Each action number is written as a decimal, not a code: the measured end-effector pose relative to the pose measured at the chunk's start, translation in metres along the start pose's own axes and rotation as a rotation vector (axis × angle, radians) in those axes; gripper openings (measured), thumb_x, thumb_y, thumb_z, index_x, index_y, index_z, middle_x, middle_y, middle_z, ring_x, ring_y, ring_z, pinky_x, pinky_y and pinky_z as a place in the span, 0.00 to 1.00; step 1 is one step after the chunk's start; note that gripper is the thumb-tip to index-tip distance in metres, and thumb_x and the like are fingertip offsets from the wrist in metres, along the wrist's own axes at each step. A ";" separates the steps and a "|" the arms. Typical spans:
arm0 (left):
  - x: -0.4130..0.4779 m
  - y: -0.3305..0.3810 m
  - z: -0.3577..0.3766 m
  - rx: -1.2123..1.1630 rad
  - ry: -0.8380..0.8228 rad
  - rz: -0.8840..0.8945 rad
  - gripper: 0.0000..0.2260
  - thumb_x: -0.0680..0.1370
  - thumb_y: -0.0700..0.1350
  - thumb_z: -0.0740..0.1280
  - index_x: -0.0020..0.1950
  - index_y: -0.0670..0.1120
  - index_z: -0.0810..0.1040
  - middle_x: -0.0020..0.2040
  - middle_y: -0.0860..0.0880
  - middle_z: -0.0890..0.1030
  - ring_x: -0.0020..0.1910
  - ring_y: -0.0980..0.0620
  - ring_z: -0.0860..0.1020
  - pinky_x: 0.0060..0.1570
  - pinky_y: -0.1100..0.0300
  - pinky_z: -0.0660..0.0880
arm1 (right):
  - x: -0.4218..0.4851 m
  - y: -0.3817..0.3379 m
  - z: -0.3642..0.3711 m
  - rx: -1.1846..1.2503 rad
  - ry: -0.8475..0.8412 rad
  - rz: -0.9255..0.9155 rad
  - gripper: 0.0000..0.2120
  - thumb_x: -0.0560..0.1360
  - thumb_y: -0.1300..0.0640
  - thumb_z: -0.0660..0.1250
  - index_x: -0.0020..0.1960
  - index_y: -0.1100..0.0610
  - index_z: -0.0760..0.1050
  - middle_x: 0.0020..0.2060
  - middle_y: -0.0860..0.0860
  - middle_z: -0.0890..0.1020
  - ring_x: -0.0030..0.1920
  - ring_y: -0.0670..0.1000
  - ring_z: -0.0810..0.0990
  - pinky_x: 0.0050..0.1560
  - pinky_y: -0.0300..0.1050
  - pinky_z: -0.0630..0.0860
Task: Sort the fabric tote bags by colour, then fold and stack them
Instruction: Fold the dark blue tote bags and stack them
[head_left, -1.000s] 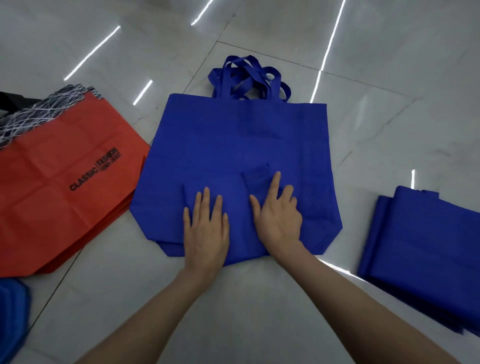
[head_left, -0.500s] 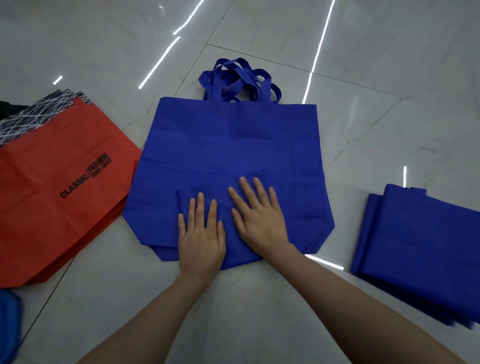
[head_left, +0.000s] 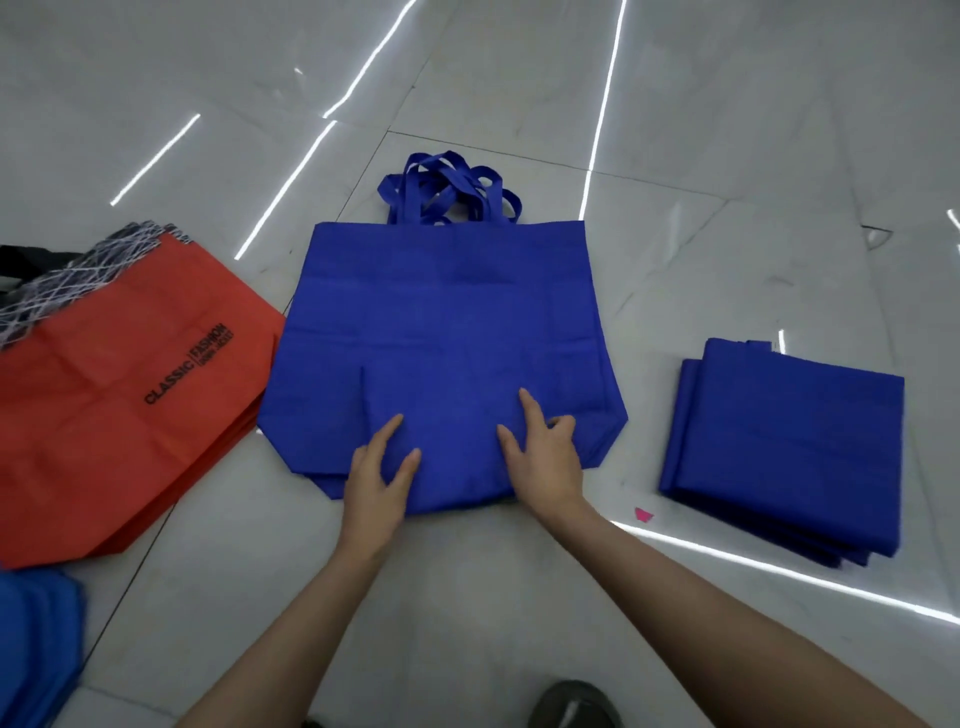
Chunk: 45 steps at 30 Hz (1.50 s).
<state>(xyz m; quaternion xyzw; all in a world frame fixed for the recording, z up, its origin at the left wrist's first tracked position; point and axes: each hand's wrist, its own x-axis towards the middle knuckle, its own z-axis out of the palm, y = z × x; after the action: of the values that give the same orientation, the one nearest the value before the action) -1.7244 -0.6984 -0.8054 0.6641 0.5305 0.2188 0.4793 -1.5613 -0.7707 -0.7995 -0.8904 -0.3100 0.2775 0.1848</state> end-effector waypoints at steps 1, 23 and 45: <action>-0.003 0.005 -0.003 -0.023 -0.028 0.014 0.20 0.77 0.42 0.66 0.69 0.50 0.70 0.60 0.50 0.70 0.59 0.58 0.68 0.59 0.69 0.62 | -0.003 0.002 -0.007 0.144 -0.040 0.052 0.26 0.80 0.43 0.56 0.76 0.46 0.55 0.67 0.55 0.66 0.62 0.56 0.71 0.60 0.48 0.69; -0.047 0.158 0.220 0.535 -0.553 0.414 0.28 0.80 0.51 0.61 0.77 0.49 0.53 0.76 0.45 0.49 0.74 0.47 0.54 0.71 0.56 0.57 | -0.023 0.217 -0.176 0.048 0.607 0.261 0.21 0.81 0.49 0.56 0.73 0.50 0.63 0.63 0.55 0.69 0.51 0.54 0.73 0.48 0.47 0.71; -0.019 0.115 0.168 0.517 -0.468 0.562 0.25 0.80 0.52 0.60 0.76 0.52 0.57 0.78 0.51 0.48 0.73 0.49 0.57 0.71 0.54 0.57 | -0.003 0.173 -0.154 -0.557 0.557 -0.181 0.20 0.70 0.60 0.72 0.61 0.61 0.76 0.67 0.63 0.71 0.68 0.64 0.69 0.67 0.65 0.61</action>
<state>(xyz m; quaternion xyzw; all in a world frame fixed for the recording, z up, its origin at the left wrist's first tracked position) -1.5395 -0.7813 -0.7760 0.9122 0.2439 0.0446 0.3263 -1.3922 -0.9250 -0.7651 -0.9166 -0.3886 -0.0863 0.0372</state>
